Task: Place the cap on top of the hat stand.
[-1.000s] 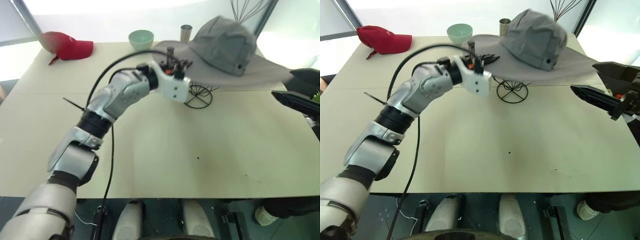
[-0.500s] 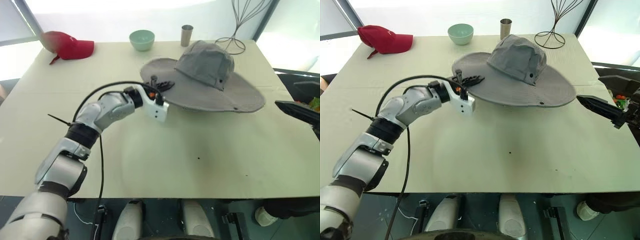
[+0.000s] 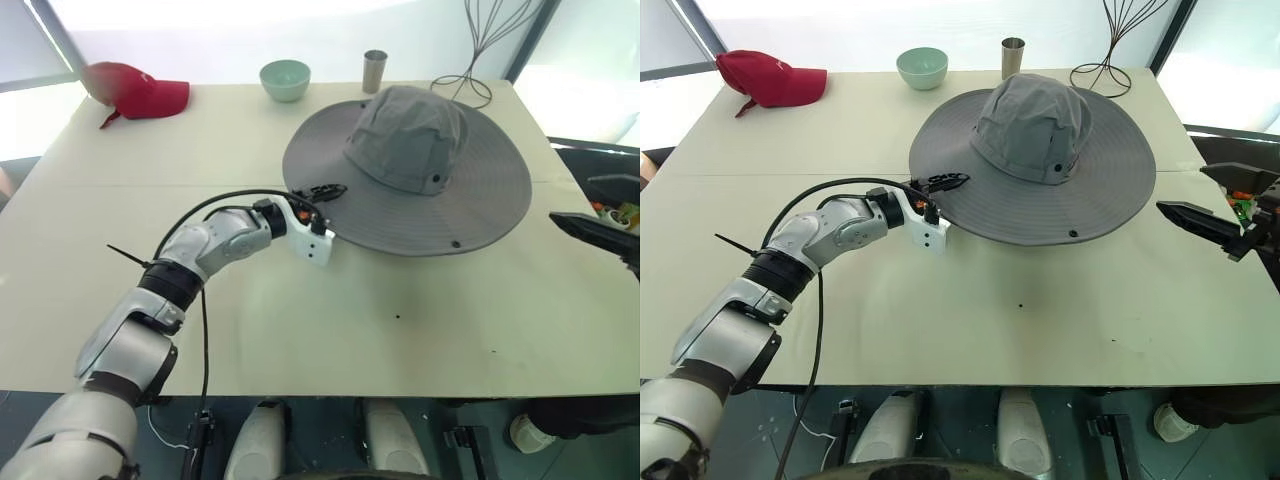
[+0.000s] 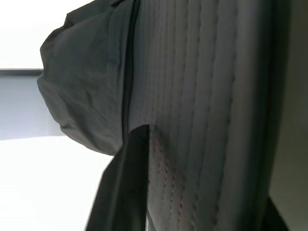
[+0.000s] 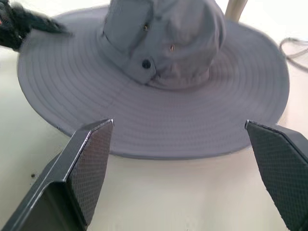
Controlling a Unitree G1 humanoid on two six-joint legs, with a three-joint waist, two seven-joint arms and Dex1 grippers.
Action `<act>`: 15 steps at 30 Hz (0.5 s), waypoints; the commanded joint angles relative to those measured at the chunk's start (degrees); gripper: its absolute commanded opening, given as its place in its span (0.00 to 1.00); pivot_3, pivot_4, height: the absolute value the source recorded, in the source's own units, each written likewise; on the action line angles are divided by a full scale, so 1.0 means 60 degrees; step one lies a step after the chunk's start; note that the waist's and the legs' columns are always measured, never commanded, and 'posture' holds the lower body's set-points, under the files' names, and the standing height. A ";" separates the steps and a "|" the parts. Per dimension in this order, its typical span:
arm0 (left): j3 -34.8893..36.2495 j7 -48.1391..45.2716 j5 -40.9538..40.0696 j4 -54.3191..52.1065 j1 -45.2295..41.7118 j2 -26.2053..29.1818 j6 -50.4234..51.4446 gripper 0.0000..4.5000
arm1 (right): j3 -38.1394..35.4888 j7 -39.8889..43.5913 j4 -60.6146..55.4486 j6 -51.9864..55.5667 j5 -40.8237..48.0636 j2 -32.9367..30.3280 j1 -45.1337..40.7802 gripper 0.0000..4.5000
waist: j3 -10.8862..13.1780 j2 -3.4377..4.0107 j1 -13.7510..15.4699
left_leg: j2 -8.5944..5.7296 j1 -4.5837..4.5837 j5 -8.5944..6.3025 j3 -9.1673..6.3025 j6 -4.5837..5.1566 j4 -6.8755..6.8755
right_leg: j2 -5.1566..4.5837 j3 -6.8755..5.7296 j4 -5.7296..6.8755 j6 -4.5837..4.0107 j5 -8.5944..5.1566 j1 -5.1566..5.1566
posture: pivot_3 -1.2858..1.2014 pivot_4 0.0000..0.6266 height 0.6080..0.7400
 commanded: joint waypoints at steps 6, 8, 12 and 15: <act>0.1187 -0.1109 -0.1902 -0.1181 0.0128 0.0933 -0.0166 0.99 | 0.0053 0.0104 0.0294 -0.0273 -0.0361 -0.0270 -0.0157 1.00 | 0.0000 0.0000 -0.0019 | 0.0002 0.0000 0.0000 -0.0001 0.0000 -0.0001 | 0.0001 0.0000 0.0003 0.0000 0.0000 -0.0003 | 0.52 0.24 1.00; 0.1650 -0.2360 -0.3750 -0.1991 0.0406 0.1396 -0.0037 0.99 | 0.0204 0.0179 0.0629 -0.0196 -0.0465 -0.0423 -0.0245 1.00 | 0.0000 0.0000 -0.0039 | 0.0002 0.0000 0.0000 0.0000 0.0000 0.0000 | 0.0000 0.0000 0.0001 0.0000 0.0000 -0.0002 | 0.52 0.24 1.00; 0.2337 -0.5648 -0.7761 -0.4126 0.1408 0.2537 0.1901 0.99 | 0.0505 0.0552 0.1230 -0.0530 -0.0773 -0.0772 -0.0357 1.00 | -0.0005 0.0012 -0.0049 | 0.0008 0.0001 0.0000 0.0002 0.0000 -0.0005 | -0.0001 0.0000 0.0002 -0.0002 -0.0001 -0.0004 | 0.52 0.24 1.00; 0.3325 -0.7427 -0.9875 -0.4885 0.1955 0.3747 0.4331 0.99 | 0.0778 0.0952 0.1791 -0.0925 -0.1028 -0.1045 -0.0509 1.00 | -0.0004 0.0014 -0.0091 | 0.0010 0.0005 0.0000 0.0003 0.0000 -0.0005 | 0.0002 0.0000 0.0007 -0.0003 -0.0001 -0.0002 | 0.52 0.24 1.00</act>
